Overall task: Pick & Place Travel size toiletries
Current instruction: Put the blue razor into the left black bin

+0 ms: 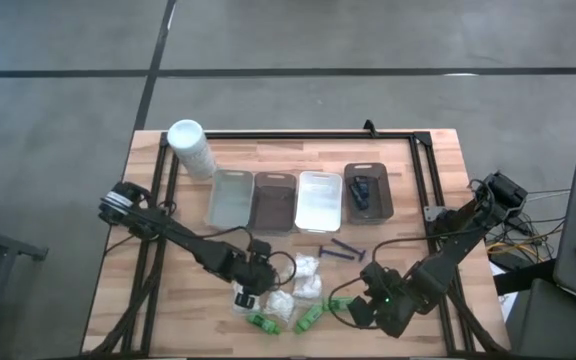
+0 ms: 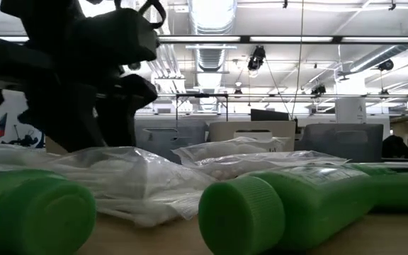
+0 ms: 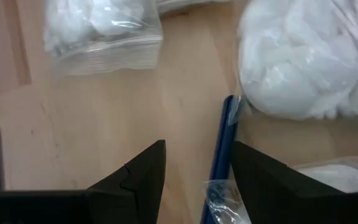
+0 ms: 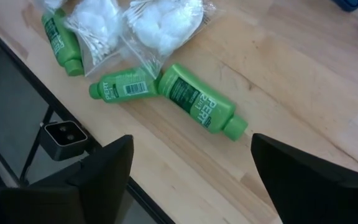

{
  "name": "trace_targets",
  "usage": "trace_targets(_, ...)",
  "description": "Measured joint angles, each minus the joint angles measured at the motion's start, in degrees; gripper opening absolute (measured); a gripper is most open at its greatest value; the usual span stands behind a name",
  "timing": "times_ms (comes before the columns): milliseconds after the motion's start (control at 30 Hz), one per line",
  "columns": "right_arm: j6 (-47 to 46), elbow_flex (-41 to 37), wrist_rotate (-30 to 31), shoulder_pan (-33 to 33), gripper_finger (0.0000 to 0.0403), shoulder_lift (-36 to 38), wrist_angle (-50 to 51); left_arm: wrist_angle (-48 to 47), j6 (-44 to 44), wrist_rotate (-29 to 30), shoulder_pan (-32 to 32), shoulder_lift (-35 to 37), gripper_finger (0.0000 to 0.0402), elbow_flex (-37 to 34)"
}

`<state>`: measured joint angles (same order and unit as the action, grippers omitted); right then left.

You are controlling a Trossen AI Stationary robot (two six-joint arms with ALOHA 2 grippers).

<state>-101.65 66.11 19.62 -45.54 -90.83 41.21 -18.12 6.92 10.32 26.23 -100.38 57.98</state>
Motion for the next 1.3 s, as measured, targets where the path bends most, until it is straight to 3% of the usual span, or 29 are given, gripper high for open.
trace_targets(367,0.09,0.0,0.43,0.02,0.0286,0.0,0.35,0.1,1.47,0.95,2.11,1.63,0.0188,1.26)
trace_targets(933,0.22,-0.01,1.55,0.02,0.0244,-0.02,0.58,1.11,-0.58,0.71,1.03,0.44,0.0187,-2.91)
trace_targets(1300,0.07,0.0,1.55,0.02,0.0231,-0.02,0.59,1.95,4.47,1.16,-0.64,0.28,0.0143,-0.63)
